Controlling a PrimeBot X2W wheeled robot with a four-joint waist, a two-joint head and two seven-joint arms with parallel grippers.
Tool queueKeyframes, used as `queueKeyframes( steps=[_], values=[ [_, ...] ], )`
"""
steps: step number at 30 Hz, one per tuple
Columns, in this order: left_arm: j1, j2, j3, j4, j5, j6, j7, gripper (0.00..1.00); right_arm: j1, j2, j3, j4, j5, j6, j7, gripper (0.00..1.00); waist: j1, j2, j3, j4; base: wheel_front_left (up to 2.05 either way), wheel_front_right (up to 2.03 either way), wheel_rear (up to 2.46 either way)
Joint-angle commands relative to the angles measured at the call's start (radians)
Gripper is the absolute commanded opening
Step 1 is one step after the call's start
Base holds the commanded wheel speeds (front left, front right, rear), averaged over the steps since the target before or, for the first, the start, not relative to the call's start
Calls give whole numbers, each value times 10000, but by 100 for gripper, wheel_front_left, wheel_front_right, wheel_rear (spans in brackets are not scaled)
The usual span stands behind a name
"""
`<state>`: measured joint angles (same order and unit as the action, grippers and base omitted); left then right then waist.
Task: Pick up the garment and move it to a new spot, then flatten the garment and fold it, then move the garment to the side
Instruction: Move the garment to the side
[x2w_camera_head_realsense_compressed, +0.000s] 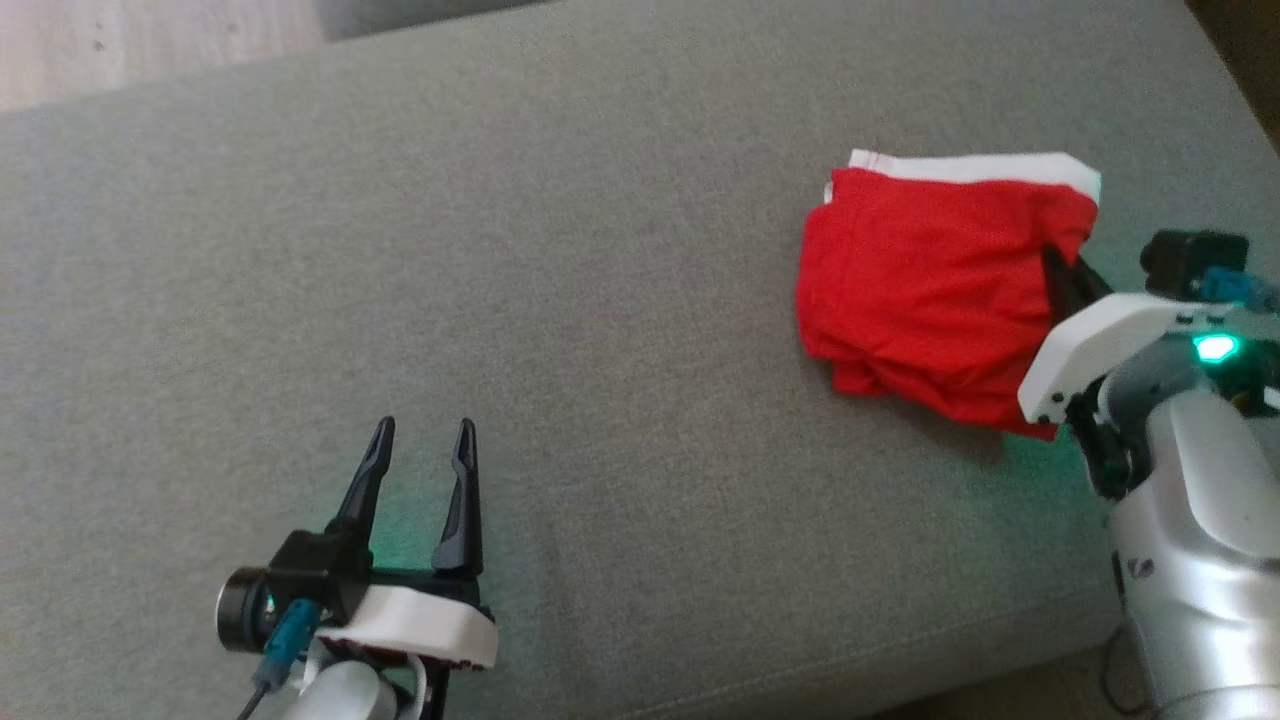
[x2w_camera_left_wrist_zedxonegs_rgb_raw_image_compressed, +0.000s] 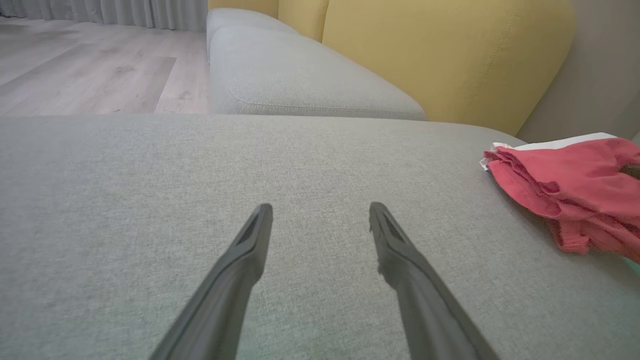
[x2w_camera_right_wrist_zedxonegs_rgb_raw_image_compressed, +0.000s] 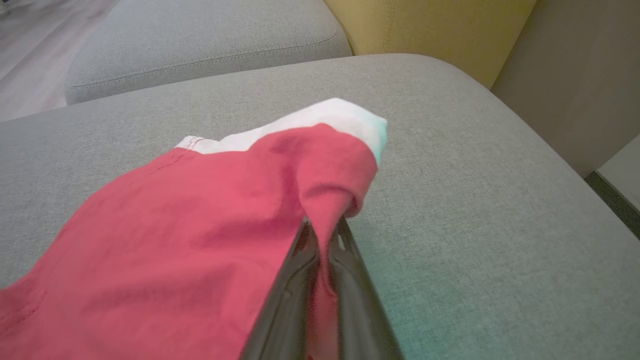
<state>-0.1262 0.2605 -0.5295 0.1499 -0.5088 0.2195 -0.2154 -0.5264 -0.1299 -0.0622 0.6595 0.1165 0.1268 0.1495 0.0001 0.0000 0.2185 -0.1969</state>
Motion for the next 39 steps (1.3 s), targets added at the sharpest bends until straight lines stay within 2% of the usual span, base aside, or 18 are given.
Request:
queueKeyframes(
  steps=[1, 3, 7, 11, 12, 18, 19, 20, 21, 22, 29, 34, 39],
  values=[
    [-331, 207, 242, -344, 100, 18, 22, 100, -509, -51, 199, -330, 68, 39, -133, 0, -1, 0, 286, -168, 0, 0, 0],
    [-400, 306, 246, -447, 154, 77, 121, 100, -797, -236, 119, -239, 24, 39, -155, 0, -1, 0, 435, 35, 0, 0, 0],
    [-483, 501, 323, -692, 217, 203, 260, 100, -1541, -1024, -19, 209, -313, 39, 59, 0, -1, 0, 826, 648, 0, 0, 0],
    [-539, 604, 363, -923, 269, 302, 326, 100, -2173, -1917, -343, 678, -672, 39, 226, 0, -1, 0, 1216, 1237, 0, 0, 0],
    [-541, 637, 375, -1035, 287, 350, 346, 100, -2457, -2370, -512, 892, -838, 39, 262, 0, -1, 0, 1413, 1506, 0, 0, 0],
    [-576, 694, 369, -1216, 318, 403, 341, 100, -3162, -3494, -1024, 1576, -1316, 39, 311, 0, -1, 0, 1865, 2069, 0, 0, 0],
    [-595, 694, 365, -1234, 322, 404, 333, 100, -3260, -3625, -1008, 1671, -1446, 39, 228, 8, -1, 0, 1912, 2119, 0, 0, 0],
    [-619, 688, 353, -1254, 327, 403, 330, 100, -3374, -3762, -1023, 1737, -1562, 39, 58, 25, -1, 0, 1966, 2172, 0, 0, 0],
    [-639, 681, 345, -1263, 331, 405, 323, 100, -3463, -3870, -1005, 1822, -1717, 39, -113, 54, -1, 0, 1994, 2206, 0, 0, 0],
    [-653, 673, 339, -1267, 333, 410, 317, 100, -3533, -3951, -956, 1927, -1889, 39, -241, 100, -1, 0, 2013, 2226, 0, 0, 0],
    [-632, 617, 306, -1143, 282, 450, 267, 100, -3857, -3639, -1131, 2667, -2392, 39, -804, 100, -1, 0, 1804, 2161, 0, 0, 0],
    [-567, 599, 305, -1020, 209, 431, 215, 100, -3886, -3167, -1052, 2779, -2505, 39, -1137, 100, -1, 0, 1366, 2017, 0, 0, 0],
    [-460, 549, 317, -761, 45, 349, 130, 100, -3680, -2524, -933, 2658, -2447, 39, -1531, 100, -1, 0, 438, 1906, 0, 0, 0]
  ],
)
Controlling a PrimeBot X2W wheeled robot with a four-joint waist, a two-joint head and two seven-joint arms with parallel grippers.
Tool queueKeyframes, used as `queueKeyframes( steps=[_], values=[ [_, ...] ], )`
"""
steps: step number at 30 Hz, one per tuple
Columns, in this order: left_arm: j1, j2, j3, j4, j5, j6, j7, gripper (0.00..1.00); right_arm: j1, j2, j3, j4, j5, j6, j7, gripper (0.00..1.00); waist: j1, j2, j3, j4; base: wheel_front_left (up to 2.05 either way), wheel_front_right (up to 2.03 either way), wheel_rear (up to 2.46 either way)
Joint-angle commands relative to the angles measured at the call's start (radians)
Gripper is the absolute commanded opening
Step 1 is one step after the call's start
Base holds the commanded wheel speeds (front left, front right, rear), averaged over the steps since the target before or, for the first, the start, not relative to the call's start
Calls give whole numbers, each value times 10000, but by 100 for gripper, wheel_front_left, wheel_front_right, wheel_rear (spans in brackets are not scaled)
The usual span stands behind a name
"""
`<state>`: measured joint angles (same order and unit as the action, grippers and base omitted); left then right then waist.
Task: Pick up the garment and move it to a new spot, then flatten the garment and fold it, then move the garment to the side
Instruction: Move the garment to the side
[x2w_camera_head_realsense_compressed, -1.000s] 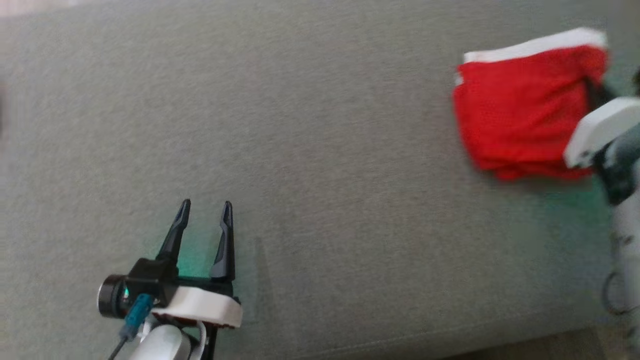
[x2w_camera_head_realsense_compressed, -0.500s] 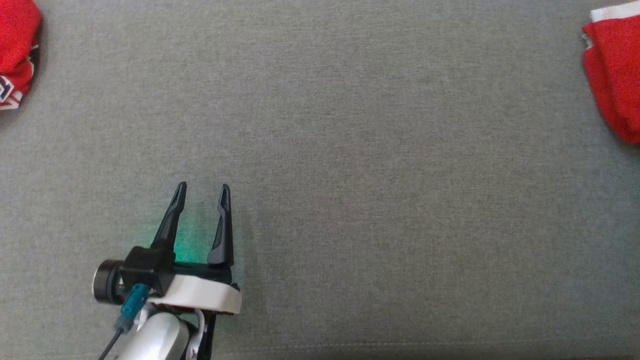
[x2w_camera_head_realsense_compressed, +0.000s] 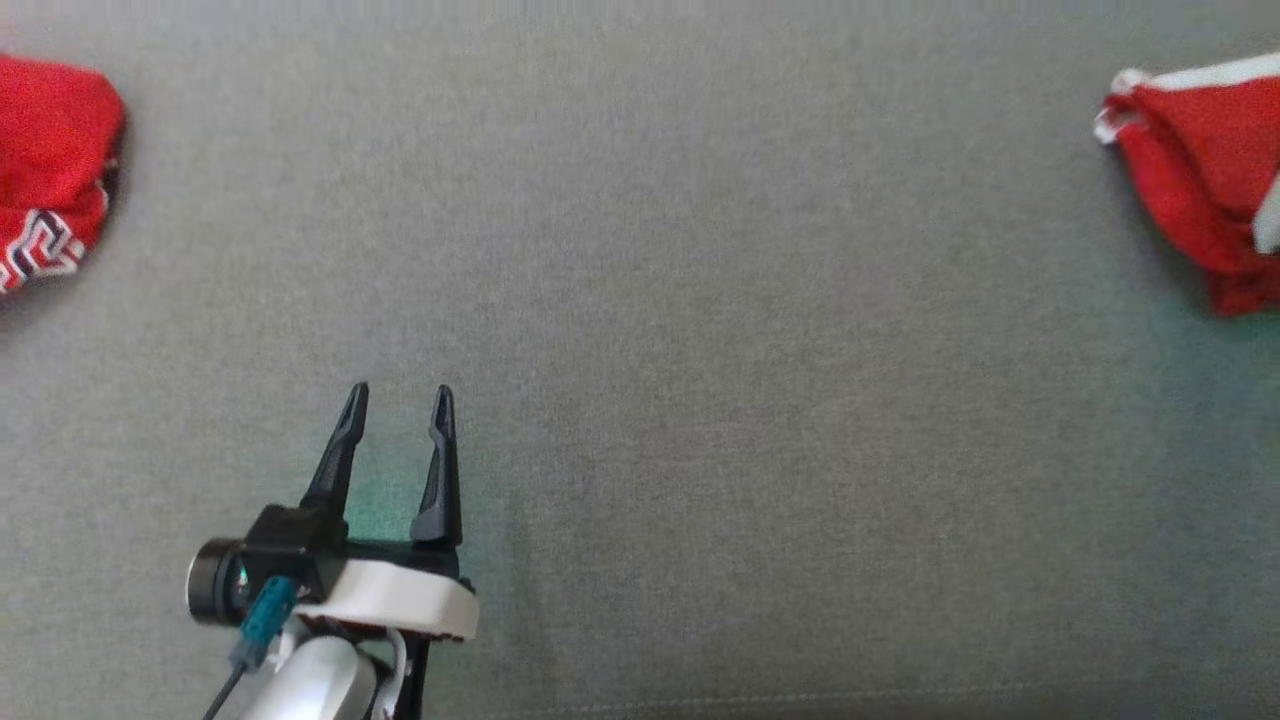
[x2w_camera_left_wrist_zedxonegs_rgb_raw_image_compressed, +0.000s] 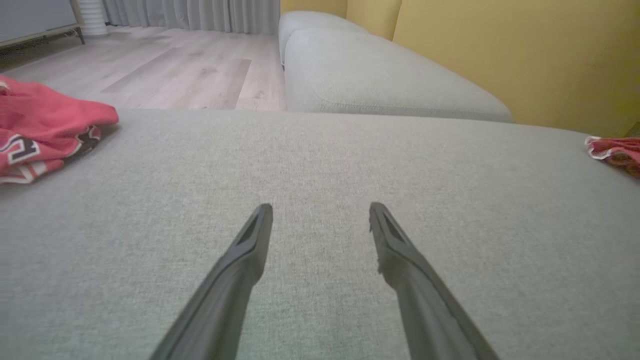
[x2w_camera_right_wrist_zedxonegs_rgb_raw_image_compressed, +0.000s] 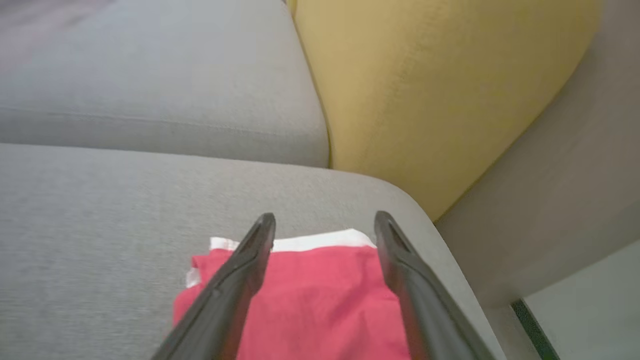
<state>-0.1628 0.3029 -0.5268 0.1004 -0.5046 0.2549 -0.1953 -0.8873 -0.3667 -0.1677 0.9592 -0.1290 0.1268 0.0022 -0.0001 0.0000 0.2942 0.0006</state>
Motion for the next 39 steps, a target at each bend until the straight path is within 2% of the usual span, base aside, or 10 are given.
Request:
queueKeyframes(
  steps=[1, 6, 11, 18, 29, 34, 39],
  values=[
    [-73, 108, 302, -206, -39, -23, -94, 100, 5, -35, 136, -390, 26, 39, -132, 100, 1, 0, -541, -75, 0, 0, 0],
    [137, 15, 433, 201, -317, -46, -192, 100, 702, 880, 238, -630, 315, 39, -567, 100, 1, 0, -1810, -159, 0, 0, 0],
    [518, -38, 674, 619, -654, -40, -318, 100, 1852, 1875, 833, -1153, 368, 39, -893, 100, 1, 0, -2954, -252, 0, 0, 0],
    [1206, -8, 921, 827, -937, 23, -447, 100, 4037, 2957, 1564, -2667, 968, 39, -1444, 100, 1, 0, -3566, -338, 0, 0, 0],
    [2074, -146, 924, 1042, -1248, -36, -528, 100, 8103, 3161, 2328, -5963, 2232, 39, -1427, 100, 1, 0, -3924, -213, 0, 0, 0],
    [2457, -240, 896, 1072, -1346, -47, -558, 100, 9091, 3163, 2352, -6910, 2407, 39, -1294, 100, 1, 0, -4006, -164, 0, 0, 0],
    [2489, -247, 860, 1131, -1361, -66, -564, 100, 9423, 3164, 2416, -7357, 2608, 39, -1138, 100, 1, 0, -4058, -80, 0, 0, 0]
  ],
)
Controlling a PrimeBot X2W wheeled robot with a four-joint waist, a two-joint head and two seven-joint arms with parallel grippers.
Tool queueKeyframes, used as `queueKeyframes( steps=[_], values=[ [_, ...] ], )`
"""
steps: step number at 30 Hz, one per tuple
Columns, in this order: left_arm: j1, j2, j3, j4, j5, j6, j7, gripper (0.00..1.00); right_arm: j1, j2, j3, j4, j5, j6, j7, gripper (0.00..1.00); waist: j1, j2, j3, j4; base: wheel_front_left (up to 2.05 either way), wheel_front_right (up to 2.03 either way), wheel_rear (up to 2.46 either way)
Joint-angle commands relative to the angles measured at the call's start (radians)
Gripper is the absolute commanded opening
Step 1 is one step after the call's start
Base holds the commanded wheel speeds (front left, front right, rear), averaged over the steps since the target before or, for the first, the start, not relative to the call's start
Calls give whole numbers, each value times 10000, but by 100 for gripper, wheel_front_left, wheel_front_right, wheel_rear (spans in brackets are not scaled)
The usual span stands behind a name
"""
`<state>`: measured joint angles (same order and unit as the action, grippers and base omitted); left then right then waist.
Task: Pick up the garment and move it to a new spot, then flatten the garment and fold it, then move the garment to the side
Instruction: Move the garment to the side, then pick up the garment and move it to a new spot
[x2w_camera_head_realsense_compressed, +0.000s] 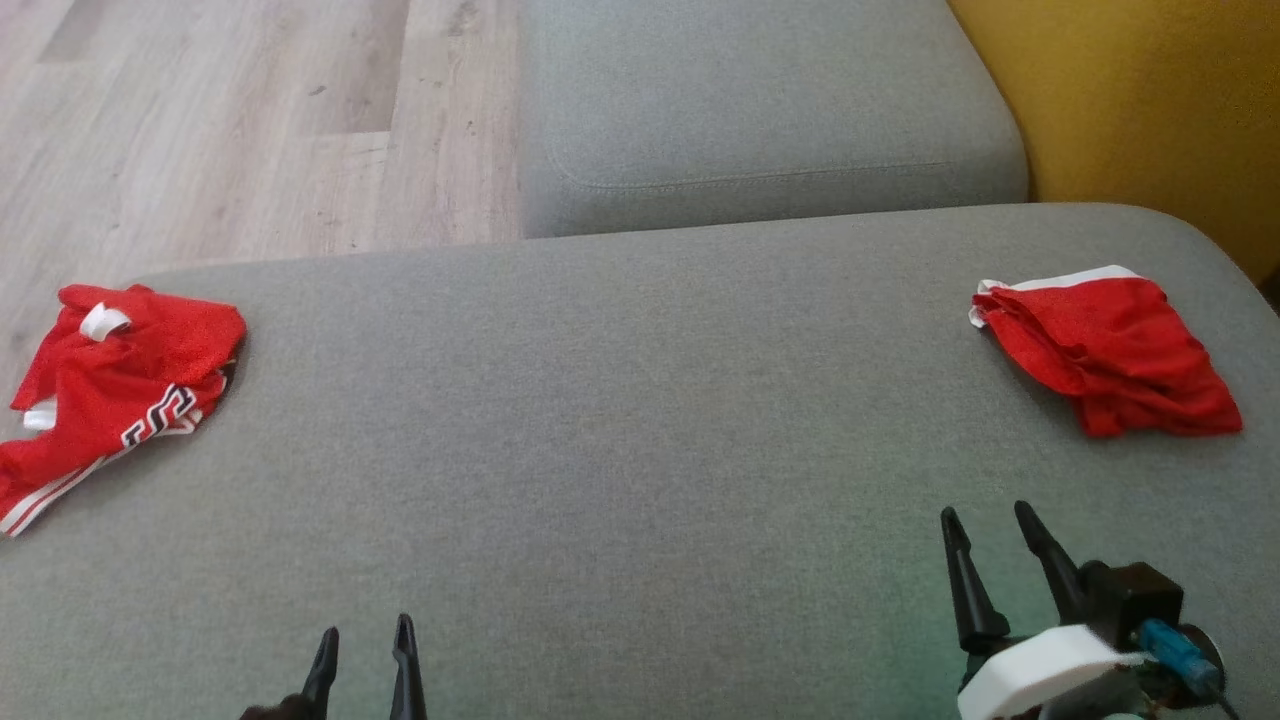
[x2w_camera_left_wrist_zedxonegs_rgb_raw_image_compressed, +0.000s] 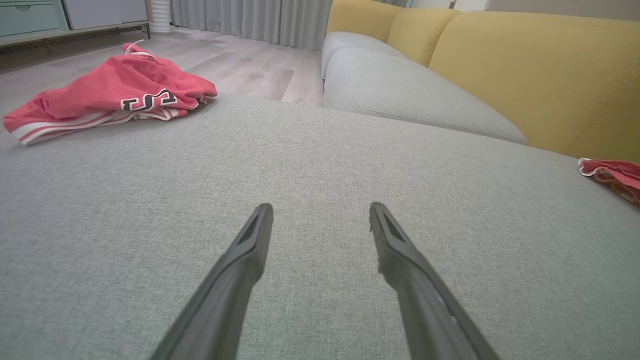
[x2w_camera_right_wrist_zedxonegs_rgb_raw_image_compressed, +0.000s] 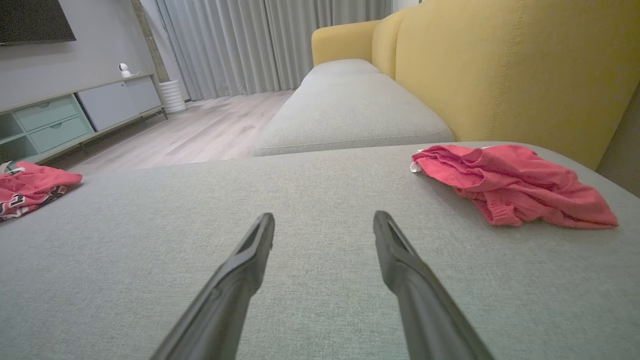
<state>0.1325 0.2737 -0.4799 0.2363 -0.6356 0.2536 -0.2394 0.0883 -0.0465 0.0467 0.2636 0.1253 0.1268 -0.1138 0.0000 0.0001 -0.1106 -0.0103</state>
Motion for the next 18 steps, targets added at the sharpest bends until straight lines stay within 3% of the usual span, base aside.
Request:
queueKeyframes(
  steps=[1, 18],
  values=[
    [-464, 44, 391, -229, -52, -53, -123, 100, -333, -39, 272, -400, 65, 39, 22, 100, 0, -1, -10, 29, 0, 0, 0],
    [-660, 39, 226, -121, 25, -147, -134, 100, 75, -38, 307, -694, 97, 39, 293, 100, 0, -1, -184, 537, 0, 0, 0]
  ],
)
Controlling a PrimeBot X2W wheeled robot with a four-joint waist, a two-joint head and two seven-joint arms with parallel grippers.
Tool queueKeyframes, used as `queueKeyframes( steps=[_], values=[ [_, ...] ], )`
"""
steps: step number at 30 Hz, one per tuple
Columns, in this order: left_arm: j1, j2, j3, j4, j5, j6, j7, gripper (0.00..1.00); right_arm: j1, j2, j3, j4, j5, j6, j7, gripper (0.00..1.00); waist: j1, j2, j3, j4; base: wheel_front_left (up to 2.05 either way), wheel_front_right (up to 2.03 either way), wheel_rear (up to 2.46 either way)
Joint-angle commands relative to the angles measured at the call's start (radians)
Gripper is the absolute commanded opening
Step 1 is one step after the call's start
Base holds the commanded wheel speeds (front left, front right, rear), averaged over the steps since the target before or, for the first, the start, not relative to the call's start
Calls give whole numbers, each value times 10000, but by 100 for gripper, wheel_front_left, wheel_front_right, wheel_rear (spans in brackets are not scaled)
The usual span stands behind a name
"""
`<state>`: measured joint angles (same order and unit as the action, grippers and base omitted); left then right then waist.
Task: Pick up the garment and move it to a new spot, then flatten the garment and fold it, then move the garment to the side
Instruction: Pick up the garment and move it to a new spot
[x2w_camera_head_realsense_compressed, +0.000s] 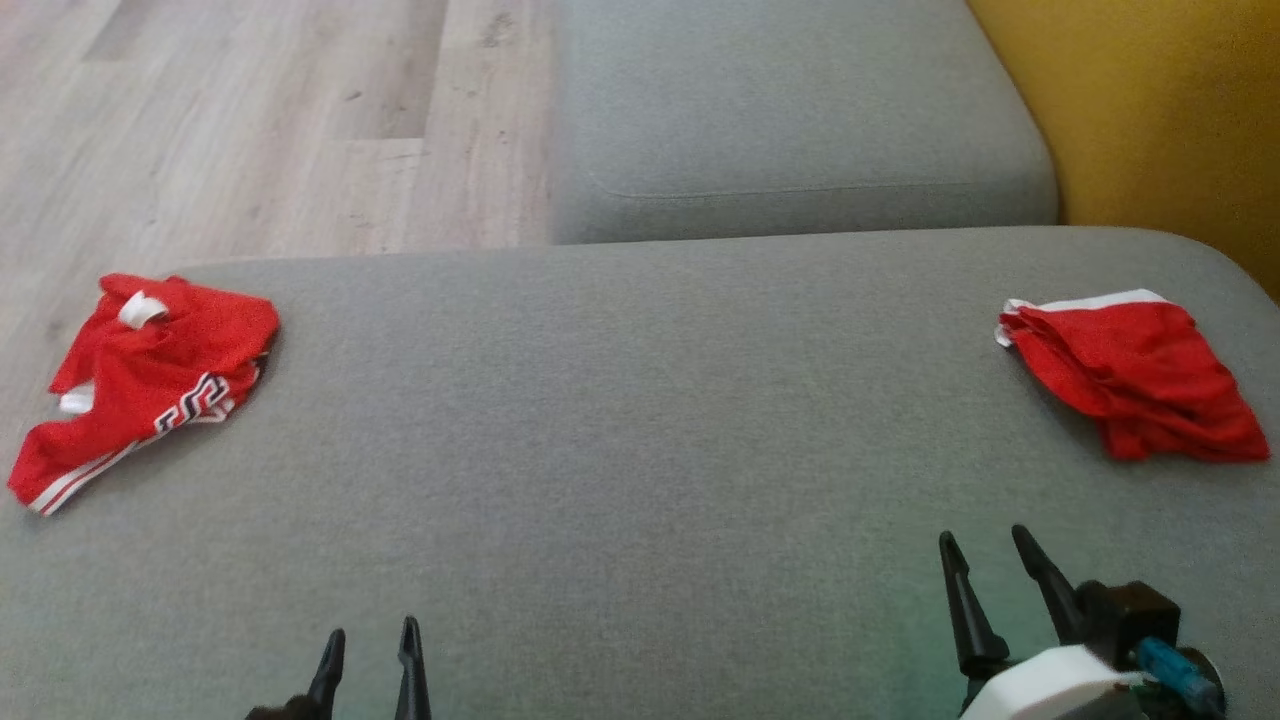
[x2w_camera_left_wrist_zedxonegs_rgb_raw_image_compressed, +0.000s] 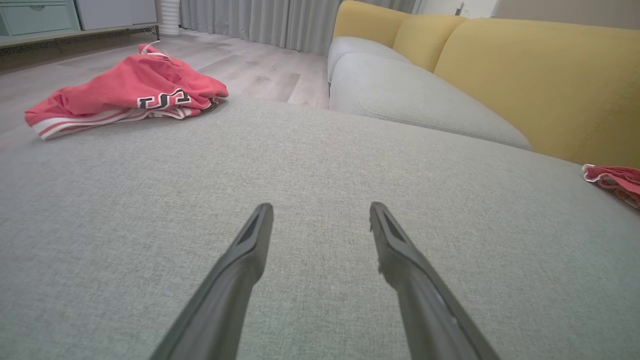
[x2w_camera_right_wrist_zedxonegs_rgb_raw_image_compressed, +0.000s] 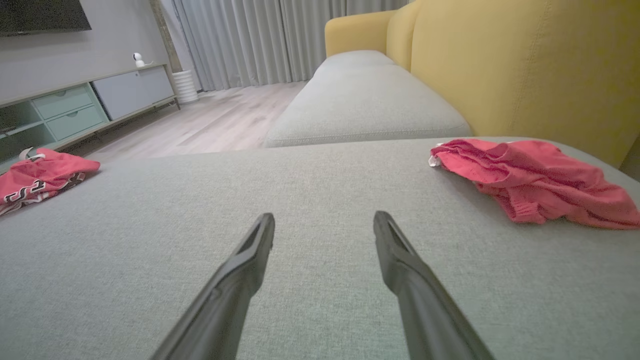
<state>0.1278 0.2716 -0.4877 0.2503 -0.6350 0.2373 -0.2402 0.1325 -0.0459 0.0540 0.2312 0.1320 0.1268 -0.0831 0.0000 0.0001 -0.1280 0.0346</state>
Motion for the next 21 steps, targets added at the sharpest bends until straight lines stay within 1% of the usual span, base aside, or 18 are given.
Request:
queueKeyframes(
  steps=[1, 5, 17, 19, 21],
  values=[
    [-632, 74, 305, -275, 33, 21, -125, 100, -342, -44, 249, -368, 40, 39, -17, 100, 0, -1, -19, 192, 0, 0, 0],
    [-737, 175, 273, -368, 124, 36, -83, 100, -255, -44, 324, -343, 123, 39, -50, 100, 0, -1, -71, 877, 0, 0, 0],
    [-687, 697, 465, -942, 212, 313, 153, 100, -456, -43, 856, -85, 597, 39, -406, 100, 0, -1, -84, 3495, 0, 0, 0],
    [-647, 759, 533, -1023, 189, 360, 157, 100, -544, -43, 960, -17, 629, 39, -434, 100, 0, -1, -8, 3806, 0, 0, 0],
    [-596, 775, 668, -1124, 146, 432, 105, 100, -718, -43, 1124, 9, 603, 39, -417, 100, 0, -1, 147, 3968, 0, 0, 0]
  ],
)
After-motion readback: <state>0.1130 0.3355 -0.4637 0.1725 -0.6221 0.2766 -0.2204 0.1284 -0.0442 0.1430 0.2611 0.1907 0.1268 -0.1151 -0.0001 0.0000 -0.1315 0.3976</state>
